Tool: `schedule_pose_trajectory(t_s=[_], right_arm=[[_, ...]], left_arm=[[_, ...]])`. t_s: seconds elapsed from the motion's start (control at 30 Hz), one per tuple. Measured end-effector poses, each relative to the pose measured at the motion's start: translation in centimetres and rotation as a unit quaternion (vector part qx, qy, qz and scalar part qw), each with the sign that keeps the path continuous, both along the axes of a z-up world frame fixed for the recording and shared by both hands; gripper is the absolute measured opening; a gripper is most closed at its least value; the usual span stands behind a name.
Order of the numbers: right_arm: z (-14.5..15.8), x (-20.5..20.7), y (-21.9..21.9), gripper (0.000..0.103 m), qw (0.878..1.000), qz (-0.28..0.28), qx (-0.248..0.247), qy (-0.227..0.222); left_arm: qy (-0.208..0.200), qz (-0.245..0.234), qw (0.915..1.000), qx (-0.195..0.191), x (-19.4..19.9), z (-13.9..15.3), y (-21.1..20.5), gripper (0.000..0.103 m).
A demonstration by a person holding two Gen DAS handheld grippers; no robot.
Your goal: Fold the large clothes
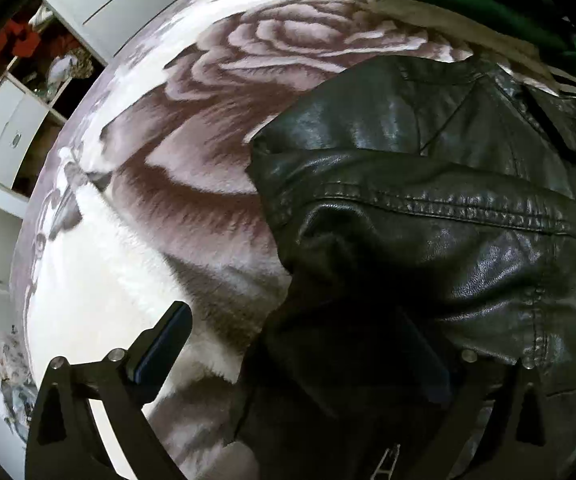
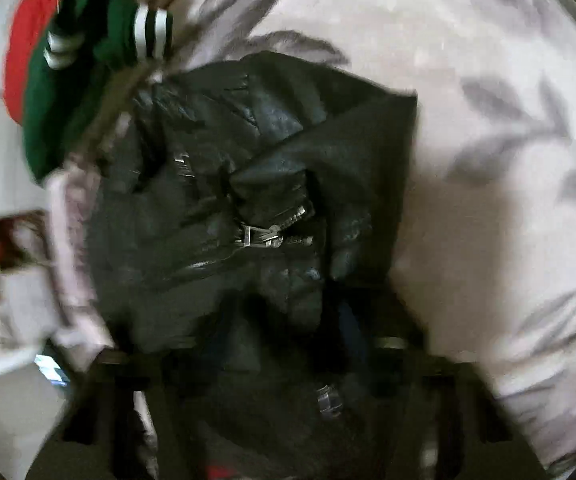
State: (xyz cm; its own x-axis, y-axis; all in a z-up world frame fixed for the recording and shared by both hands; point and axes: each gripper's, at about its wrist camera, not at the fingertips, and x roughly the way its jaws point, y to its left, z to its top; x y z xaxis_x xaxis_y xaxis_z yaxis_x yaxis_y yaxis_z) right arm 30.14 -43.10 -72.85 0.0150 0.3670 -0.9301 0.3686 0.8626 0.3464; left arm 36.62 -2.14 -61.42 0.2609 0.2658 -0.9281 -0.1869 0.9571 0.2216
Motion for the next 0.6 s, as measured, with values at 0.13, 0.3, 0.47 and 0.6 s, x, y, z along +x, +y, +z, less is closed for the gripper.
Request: schedule_pose_trajectory(t_s=[0.13, 0.3, 0.47, 0.6], right_arm=[[0.2, 0.2, 0.6, 0.009, 0.996, 0.027, -0.084, -0.002], [-3.1, 1.0, 2.7, 0.009, 0.989, 0.069, -0.127, 0.025], [-1.7, 1.9, 2.3, 0.014, 0.99, 0.092, -0.098, 0.044], [2.4, 0.6, 0.4, 0.036, 0.989, 0.136, -0.056, 0.02]], left_arm=[[-0.029, 0.009, 0.9982, -0.053, -0.8, -0.8, 1.0, 0.103], [-0.031, 0.001, 0.9983, -0.05, -0.8, -0.3, 1.0, 0.103], [-0.02, -0.01, 0.9981, 0.058, -1.3, 2.4, -1.3, 0.103], [-0.037, -0.013, 0.9873, 0.154, -4.8, 6.3, -6.1, 0.103]])
